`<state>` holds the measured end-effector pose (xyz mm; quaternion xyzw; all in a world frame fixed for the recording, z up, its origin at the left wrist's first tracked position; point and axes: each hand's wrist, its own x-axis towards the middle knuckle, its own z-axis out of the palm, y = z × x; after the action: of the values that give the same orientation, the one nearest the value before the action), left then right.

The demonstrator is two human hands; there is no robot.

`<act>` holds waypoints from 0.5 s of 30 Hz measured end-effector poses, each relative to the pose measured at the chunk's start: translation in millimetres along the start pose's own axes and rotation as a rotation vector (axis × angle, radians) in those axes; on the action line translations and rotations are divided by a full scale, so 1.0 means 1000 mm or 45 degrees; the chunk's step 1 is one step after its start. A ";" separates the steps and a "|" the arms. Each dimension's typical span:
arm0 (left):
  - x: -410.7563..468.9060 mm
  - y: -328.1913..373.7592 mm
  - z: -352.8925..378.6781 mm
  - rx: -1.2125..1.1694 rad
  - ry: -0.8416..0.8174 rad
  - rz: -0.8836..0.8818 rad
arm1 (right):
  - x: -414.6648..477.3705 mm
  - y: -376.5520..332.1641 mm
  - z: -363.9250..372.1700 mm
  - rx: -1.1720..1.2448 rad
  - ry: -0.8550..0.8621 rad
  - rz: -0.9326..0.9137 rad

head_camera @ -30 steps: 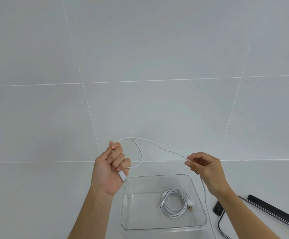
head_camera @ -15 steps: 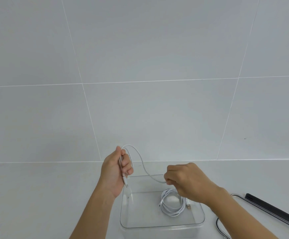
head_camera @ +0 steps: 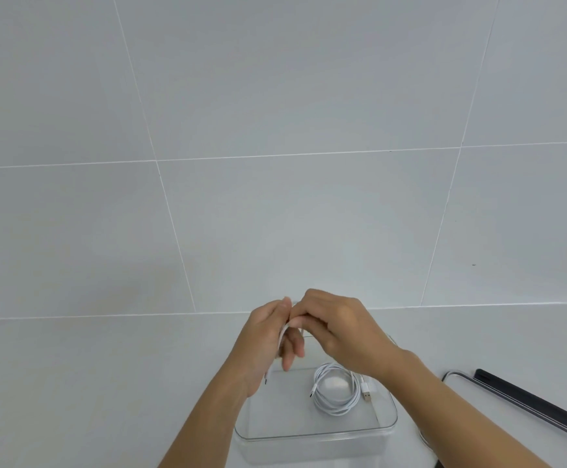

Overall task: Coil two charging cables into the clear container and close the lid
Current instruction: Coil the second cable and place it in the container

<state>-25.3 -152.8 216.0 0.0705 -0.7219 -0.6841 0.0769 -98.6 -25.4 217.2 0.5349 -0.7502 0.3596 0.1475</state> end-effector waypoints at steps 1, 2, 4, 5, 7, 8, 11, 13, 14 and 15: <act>-0.002 0.001 0.001 0.007 -0.010 0.006 | 0.001 0.001 0.000 0.044 0.045 0.045; -0.003 0.002 0.001 -0.003 -0.019 0.012 | 0.001 0.002 -0.001 0.087 0.094 0.095; -0.004 0.005 0.001 -0.073 -0.046 0.002 | 0.004 0.004 -0.005 0.138 0.172 0.199; -0.004 0.006 0.001 -0.123 -0.069 -0.006 | 0.005 0.005 -0.007 0.162 0.192 0.252; -0.004 0.010 -0.001 -0.182 -0.120 -0.013 | 0.008 0.005 -0.015 0.256 0.212 0.349; -0.004 0.013 -0.002 -0.185 -0.149 -0.015 | 0.009 0.005 -0.018 0.310 0.213 0.385; -0.006 0.020 -0.007 -0.200 -0.247 -0.005 | 0.013 0.003 -0.028 0.403 0.203 0.400; -0.008 0.025 -0.013 -0.270 -0.290 0.018 | 0.015 0.004 -0.035 0.467 0.223 0.409; -0.009 0.028 -0.015 -0.322 -0.292 0.024 | 0.016 0.005 -0.038 0.517 0.245 0.435; -0.009 0.030 -0.018 -0.382 -0.288 0.028 | 0.017 0.008 -0.041 0.569 0.274 0.472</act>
<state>-12.2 -167.0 246.9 -0.0269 -0.6166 -0.7867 0.0124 -118.6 -6.9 253.3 0.3670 -0.7174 0.5910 0.0368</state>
